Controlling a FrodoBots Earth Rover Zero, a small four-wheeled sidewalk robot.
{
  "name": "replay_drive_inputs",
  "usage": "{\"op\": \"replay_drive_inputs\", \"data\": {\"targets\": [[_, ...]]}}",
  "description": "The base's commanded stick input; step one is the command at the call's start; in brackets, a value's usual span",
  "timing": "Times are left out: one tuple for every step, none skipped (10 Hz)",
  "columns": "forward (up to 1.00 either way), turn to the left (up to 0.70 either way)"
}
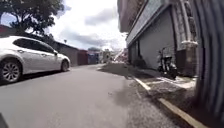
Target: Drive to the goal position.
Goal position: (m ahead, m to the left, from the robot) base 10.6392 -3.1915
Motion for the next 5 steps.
{"op": "replay_drive_inputs", "data": {"targets": [[0.45,0.0],[0.45,0.0],[0.45,0.0],[0.45,0.0],[0.45,0.0]]}}
